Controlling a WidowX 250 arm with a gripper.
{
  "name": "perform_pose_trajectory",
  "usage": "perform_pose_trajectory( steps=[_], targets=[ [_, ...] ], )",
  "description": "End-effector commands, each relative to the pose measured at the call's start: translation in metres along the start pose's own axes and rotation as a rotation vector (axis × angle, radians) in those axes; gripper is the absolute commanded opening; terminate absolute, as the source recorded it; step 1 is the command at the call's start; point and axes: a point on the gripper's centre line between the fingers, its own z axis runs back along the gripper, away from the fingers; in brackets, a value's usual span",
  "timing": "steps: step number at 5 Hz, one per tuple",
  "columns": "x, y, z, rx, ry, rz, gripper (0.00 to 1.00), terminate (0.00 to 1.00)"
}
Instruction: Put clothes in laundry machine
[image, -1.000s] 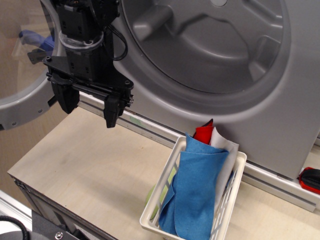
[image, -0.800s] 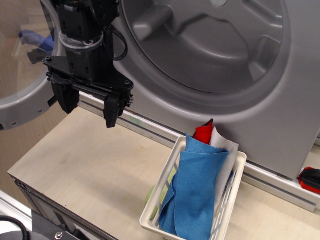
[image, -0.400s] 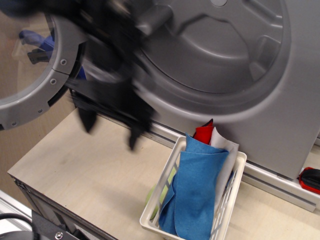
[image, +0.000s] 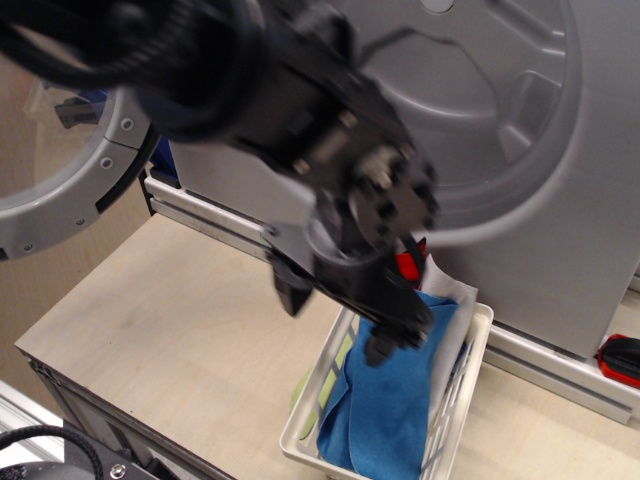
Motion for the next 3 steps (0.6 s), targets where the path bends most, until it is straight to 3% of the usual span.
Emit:
perform_pose_trajectory(
  steps=[1, 2, 3],
  targets=[
    [0.013, -0.022, -0.018, -0.068, -0.111, 0.026, 1.00, 0.00],
    [0.019, -0.029, -0.023, -0.098, -0.078, 0.069, 1.00, 0.00],
    [0.024, -0.034, -0.028, -0.094, -0.090, 0.073, 1.00, 0.00]
  ],
)
